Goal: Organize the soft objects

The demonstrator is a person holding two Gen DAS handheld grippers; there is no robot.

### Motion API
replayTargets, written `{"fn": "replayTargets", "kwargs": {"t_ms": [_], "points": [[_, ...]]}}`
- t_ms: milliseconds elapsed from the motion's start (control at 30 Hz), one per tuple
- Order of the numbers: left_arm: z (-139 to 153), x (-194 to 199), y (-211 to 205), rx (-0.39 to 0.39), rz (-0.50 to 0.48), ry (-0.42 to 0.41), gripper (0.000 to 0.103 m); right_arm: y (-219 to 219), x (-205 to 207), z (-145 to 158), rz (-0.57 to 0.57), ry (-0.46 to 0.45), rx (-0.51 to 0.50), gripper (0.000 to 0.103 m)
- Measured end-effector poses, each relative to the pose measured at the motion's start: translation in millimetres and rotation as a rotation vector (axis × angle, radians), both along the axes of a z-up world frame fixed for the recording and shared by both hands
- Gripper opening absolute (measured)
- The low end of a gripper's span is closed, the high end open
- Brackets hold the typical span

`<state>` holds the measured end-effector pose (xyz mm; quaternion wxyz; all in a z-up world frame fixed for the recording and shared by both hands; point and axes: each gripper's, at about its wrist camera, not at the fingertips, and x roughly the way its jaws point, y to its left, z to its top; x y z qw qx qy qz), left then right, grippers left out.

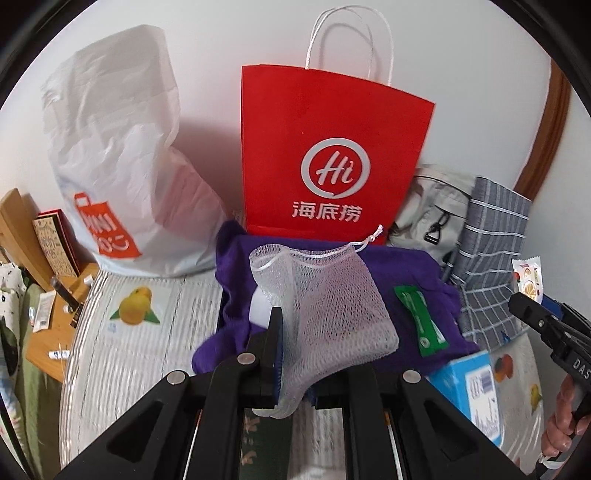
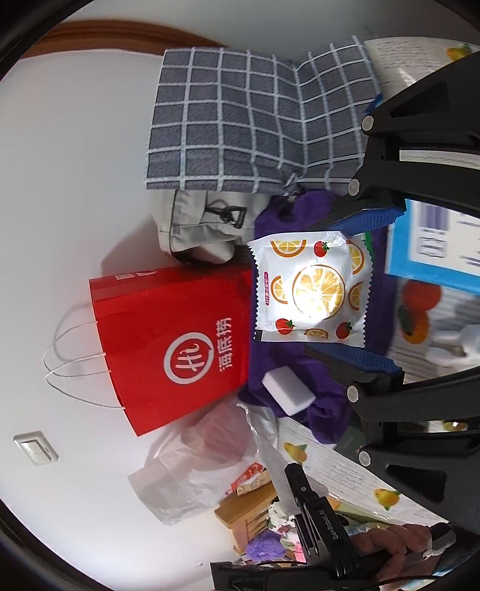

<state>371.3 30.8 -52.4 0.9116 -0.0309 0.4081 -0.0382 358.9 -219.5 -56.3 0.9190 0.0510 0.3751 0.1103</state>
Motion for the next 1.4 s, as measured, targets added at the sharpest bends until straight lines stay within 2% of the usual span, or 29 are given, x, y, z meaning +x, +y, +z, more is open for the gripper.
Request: {"fn": "replayTargets", "kwargs": {"t_ms": [133, 267, 433, 500, 600, 733, 900, 1167, 1267, 1400], "points": [[-12.4, 20.4, -4.2, 0.005, 0.002, 0.016, 0.010, 1.6, 20.6, -15.7, 0.011, 0.025, -0.006, 0.054], [-28.6, 44.2, -6.0, -0.008, 0.006, 0.054, 0.010, -0.1, 41.5, -40.3, 0.014, 0.097, -0.002, 0.054], [-50.0, 56.7, -8.2, -0.021, 0.012, 0.079, 0.010, -3.5, 52.1, -54.1, 0.021, 0.114, -0.004, 0.054], [-58.8, 64.0, -12.5, 0.012, 0.008, 0.109, 0.010, -4.1, 57.9, -63.2, 0.018, 0.132, -0.007, 0.054], [-61.2, 66.6, -17.1, 0.069, 0.019, 0.087, 0.010, -5.1, 65.3, -79.3, 0.013, 0.158, -0.008, 0.054], [-66.9, 71.3, -19.9, 0.073, -0.003, 0.100, 0.010, -2.8, 77.1, -98.5, 0.008, 0.203, -0.015, 0.054], [-78.3, 76.9, -19.2, 0.078, -0.012, 0.125, 0.010, -5.8, 87.6, -118.8, 0.005, 0.260, 0.038, 0.054], [-85.9, 81.6, -16.4, 0.057, -0.036, 0.150, 0.010, 0.0, 91.7, -133.8, 0.004, 0.285, 0.048, 0.055], [-90.0, 84.8, -18.4, 0.058, -0.041, 0.165, 0.015, 7.1, 90.9, -135.6, 0.026, 0.287, 0.036, 0.055], [-91.7, 84.3, -20.5, 0.061, -0.044, 0.173, 0.015, 8.9, 91.6, -138.6, 0.024, 0.307, 0.032, 0.057]]}}
